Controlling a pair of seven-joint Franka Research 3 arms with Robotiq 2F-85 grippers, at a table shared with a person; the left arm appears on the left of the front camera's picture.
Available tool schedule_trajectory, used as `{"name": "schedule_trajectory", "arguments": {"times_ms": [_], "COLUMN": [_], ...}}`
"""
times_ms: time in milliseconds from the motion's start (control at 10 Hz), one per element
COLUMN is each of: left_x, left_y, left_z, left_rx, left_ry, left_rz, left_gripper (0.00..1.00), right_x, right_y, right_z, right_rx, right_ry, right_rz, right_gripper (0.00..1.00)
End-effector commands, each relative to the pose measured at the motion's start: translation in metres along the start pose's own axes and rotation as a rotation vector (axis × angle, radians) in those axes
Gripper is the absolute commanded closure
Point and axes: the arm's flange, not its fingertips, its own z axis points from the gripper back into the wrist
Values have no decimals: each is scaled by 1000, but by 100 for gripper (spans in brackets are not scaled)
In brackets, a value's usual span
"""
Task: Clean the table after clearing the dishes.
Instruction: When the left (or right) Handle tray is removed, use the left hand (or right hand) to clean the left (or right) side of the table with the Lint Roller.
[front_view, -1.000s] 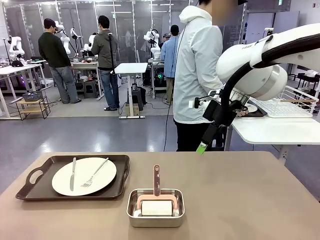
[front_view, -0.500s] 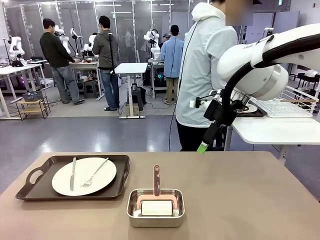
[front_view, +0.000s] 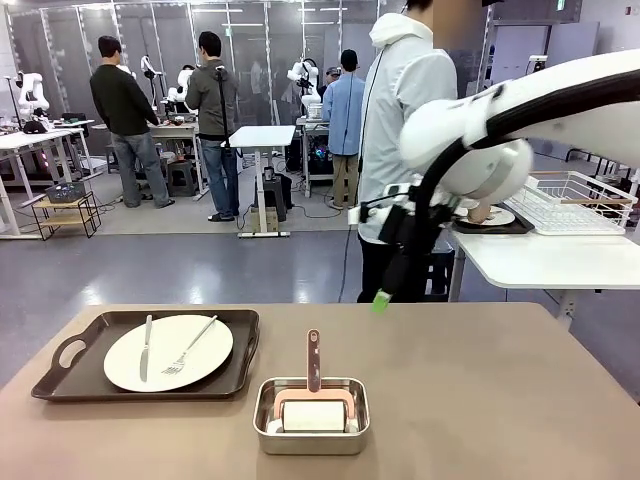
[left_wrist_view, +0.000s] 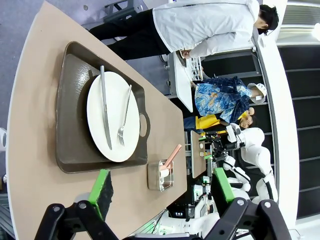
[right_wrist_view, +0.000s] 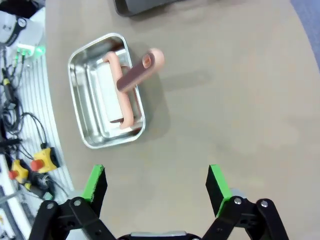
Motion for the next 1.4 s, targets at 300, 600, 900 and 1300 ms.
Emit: {"name": "schedule_trajectory", "arguments": {"times_ms": [300, 600, 900, 1300], "left_x": [-1, -1, -1, -1], "left_y": [0, 0, 0, 0], "left_z": [3, 3, 3, 3], "left_rx": [-13, -13, -13, -13], "left_ry": [-7, -7, -7, -7], "left_rz": [-2, -2, -2, -2], "left_gripper": [0, 0, 0, 0], "right_x": [85, 105, 118, 150], "right_y": [-21, -23, -39, -49], "right_z": [-57, -77, -89, -114], "right_rx": [40, 130, 220, 289], "right_ry": [217, 290, 315, 425], "right_rz": [110, 152, 186, 211], "right_gripper": [0, 0, 0, 0]}}
